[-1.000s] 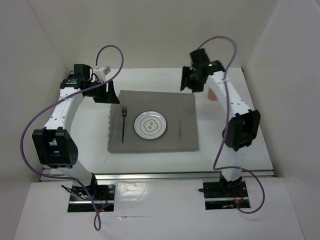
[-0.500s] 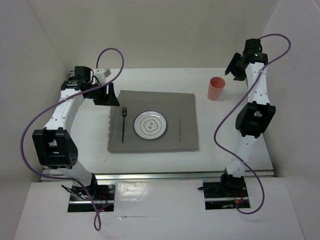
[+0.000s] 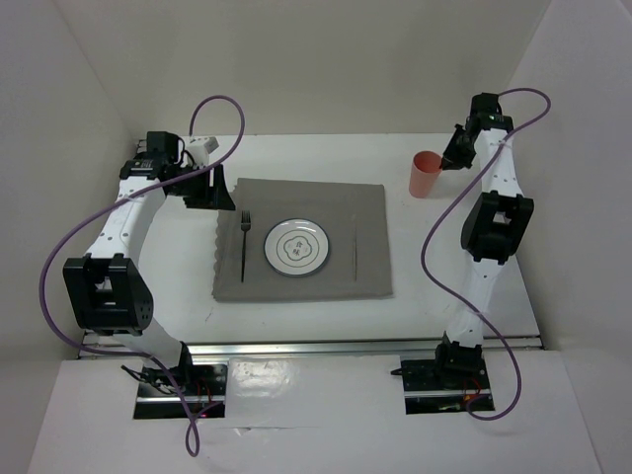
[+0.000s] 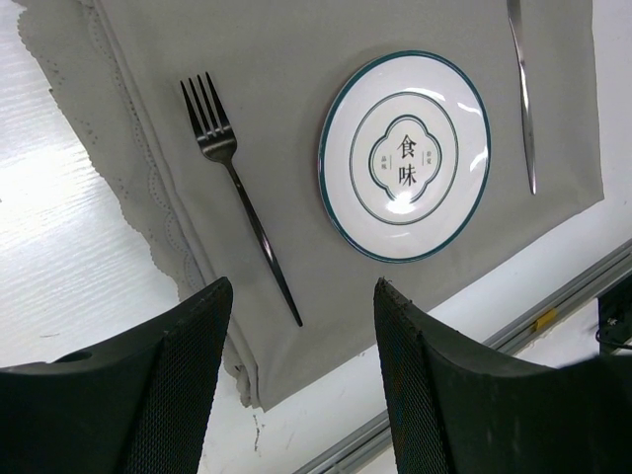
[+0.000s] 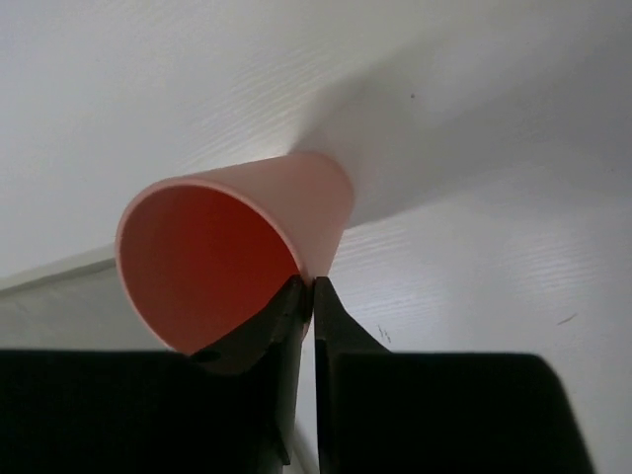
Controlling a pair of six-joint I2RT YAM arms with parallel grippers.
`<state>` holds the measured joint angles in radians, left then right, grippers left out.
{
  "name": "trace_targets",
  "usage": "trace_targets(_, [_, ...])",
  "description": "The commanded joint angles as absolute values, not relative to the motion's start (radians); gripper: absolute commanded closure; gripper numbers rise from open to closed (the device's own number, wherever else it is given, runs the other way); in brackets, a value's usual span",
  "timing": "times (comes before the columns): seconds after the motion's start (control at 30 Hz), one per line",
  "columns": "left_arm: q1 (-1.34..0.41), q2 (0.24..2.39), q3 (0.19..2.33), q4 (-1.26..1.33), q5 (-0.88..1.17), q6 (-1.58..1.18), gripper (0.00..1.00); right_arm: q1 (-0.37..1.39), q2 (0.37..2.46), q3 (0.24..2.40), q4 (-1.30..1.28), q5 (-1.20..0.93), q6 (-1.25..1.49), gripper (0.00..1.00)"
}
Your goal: Set the dinner table for one person
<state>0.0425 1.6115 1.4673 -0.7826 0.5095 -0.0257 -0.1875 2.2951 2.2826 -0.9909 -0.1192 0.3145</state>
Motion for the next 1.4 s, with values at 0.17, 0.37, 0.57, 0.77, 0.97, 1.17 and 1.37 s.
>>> trace_targets(0.17, [0.048, 1.586, 1.468, -0.765, 0.505, -0.005, 0.34, -0.173, 2.26, 2.272, -0.927, -0.062, 0.278, 1.0])
trace_targets(0.37, [0.048, 1.595, 1.477, -0.765, 0.505, -0.005, 0.34, -0.129, 2.235, 2.328, -0.986, -0.029, 0.242, 1.0])
trace_targets(0.57, [0.048, 1.605, 1.477, -0.765, 0.505, -0.005, 0.34, 0.145, 2.161, 2.353, -0.986, 0.07, 0.201, 1.0])
trace_targets(0.77, [0.048, 1.605, 1.466, -0.765, 0.505, -0.005, 0.34, 0.264, 2.186, 2.364, -1.045, 0.115, 0.245, 1.0])
trace_targets(0.97, [0.048, 1.605, 1.466, -0.765, 0.505, -0.005, 0.34, 0.318, 2.177, 2.364, -1.014, 0.141, 0.245, 1.0])
trace_targets(1.17, [0.048, 1.605, 1.466, -0.765, 0.495, -0.005, 0.34, 0.328, 2.209, 2.333, -1.023, 0.129, 0.245, 1.0])
trace_targets(1.37, [0.048, 1.605, 1.466, -0.765, 0.495, -0.005, 0.34, 0.328, 2.246, 2.329, -1.032, 0.109, 0.245, 1.0])
